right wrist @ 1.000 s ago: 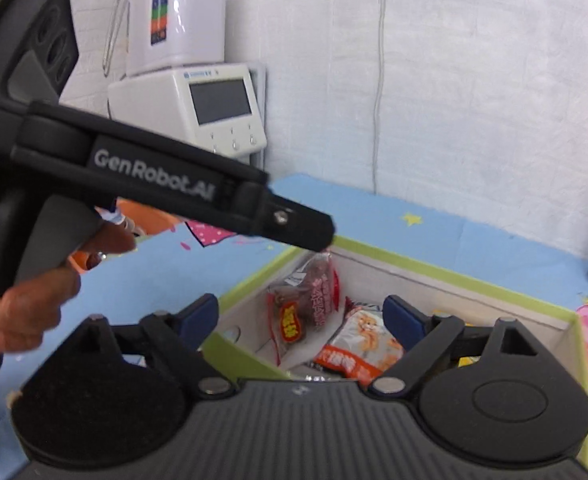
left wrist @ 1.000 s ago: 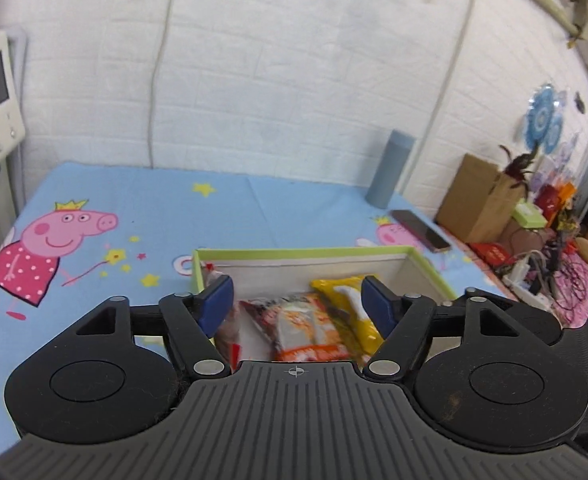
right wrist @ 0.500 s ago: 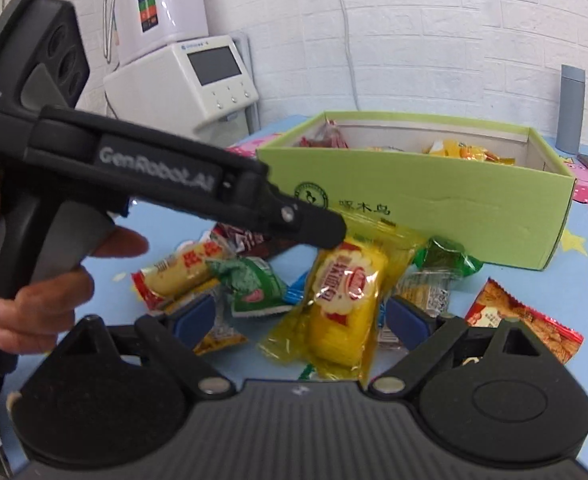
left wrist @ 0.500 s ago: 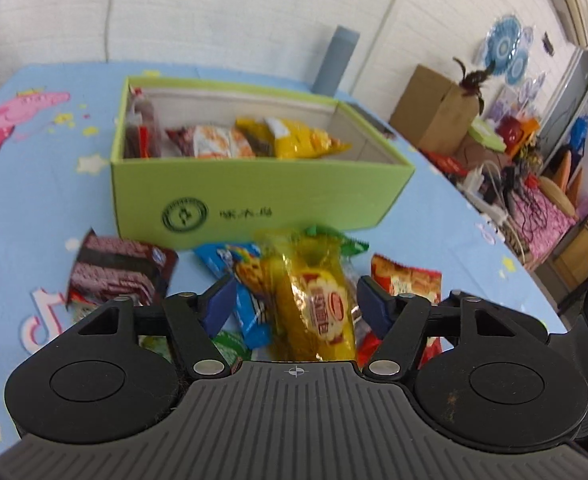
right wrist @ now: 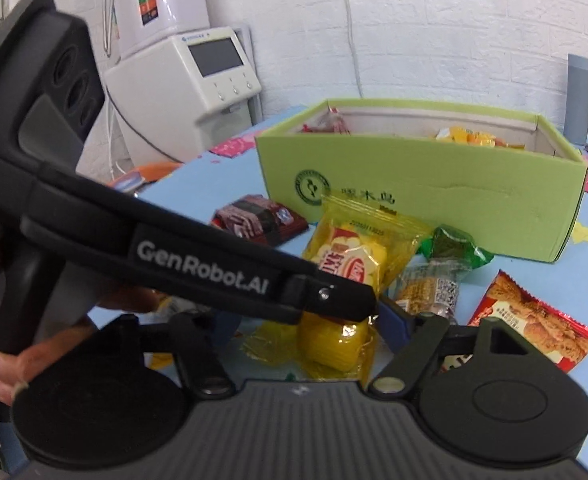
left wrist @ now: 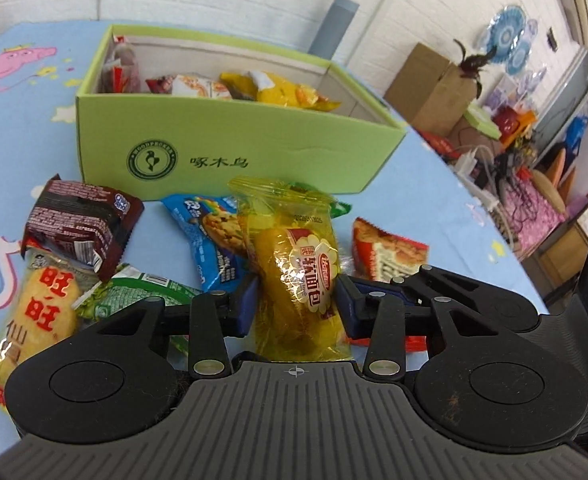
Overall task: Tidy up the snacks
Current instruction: 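Grasp the yellow bread bag with the left gripper and lift it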
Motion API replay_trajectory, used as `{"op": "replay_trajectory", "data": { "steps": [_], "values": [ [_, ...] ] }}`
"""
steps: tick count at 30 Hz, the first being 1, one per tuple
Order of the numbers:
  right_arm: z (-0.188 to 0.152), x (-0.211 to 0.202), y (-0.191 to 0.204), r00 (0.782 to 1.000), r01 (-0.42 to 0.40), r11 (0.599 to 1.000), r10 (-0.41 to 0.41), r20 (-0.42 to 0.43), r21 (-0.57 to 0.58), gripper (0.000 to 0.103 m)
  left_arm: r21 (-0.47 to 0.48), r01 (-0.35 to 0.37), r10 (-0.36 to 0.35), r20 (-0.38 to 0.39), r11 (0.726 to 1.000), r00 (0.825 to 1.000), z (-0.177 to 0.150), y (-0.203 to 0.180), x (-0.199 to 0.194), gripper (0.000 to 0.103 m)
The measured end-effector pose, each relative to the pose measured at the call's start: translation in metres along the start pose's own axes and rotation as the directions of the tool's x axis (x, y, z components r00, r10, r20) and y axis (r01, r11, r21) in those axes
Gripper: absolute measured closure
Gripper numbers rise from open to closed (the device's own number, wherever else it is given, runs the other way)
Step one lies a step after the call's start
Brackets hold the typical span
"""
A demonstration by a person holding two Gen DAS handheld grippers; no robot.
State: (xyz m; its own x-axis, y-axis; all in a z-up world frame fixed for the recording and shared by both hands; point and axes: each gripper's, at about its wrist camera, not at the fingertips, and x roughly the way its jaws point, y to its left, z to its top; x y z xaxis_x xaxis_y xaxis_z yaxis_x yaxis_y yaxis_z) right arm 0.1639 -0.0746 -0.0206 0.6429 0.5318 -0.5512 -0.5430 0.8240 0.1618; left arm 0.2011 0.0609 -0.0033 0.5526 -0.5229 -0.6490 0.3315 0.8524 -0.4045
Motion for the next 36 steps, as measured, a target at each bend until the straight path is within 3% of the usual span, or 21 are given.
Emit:
{"op": "replay_trajectory", "data": {
  "steps": [7, 14, 17, 24, 27, 36],
  "values": [
    [-0.005, -0.040, 0.027, 0.998, 0.002, 0.999, 0.000, 0.057, -0.036, 0.018, -0.009, 0.016, -0.016, 0.039, 1.000, 0.999, -0.022, -0.025, -0.037, 0.079],
    [-0.048, -0.063, 0.046, 0.999, -0.054, 0.998, 0.054, -0.006, 0.017, 0.016, -0.068, -0.001, 0.000, -0.024, 0.998, 1.000, -0.081, -0.029, -0.049, 0.077],
    [-0.063, -0.064, 0.055, 0.998, -0.055, 0.998, 0.055, -0.026, 0.004, 0.014, -0.079, -0.005, 0.002, -0.029, 0.997, 1.000, -0.096, -0.027, -0.050, 0.071],
    [-0.070, -0.080, 0.060, 0.999, -0.048, 0.999, 0.048, 0.010, -0.006, 0.009, -0.104, -0.065, 0.070, 0.043, 0.993, 0.997, -0.100, -0.019, -0.075, 0.058],
    [-0.073, -0.086, 0.057, 0.998, -0.057, 0.998, 0.057, 0.010, 0.020, 0.009, -0.149, -0.085, 0.093, 0.044, 0.985, 0.995, -0.103, -0.009, -0.078, 0.058],
    [-0.065, -0.058, 0.029, 0.983, -0.172, 0.969, 0.180, -0.030, 0.180, 0.009, -0.199, -0.080, 0.088, 0.033, 0.977, 0.996, -0.107, 0.003, -0.075, 0.057]
  ]
}}
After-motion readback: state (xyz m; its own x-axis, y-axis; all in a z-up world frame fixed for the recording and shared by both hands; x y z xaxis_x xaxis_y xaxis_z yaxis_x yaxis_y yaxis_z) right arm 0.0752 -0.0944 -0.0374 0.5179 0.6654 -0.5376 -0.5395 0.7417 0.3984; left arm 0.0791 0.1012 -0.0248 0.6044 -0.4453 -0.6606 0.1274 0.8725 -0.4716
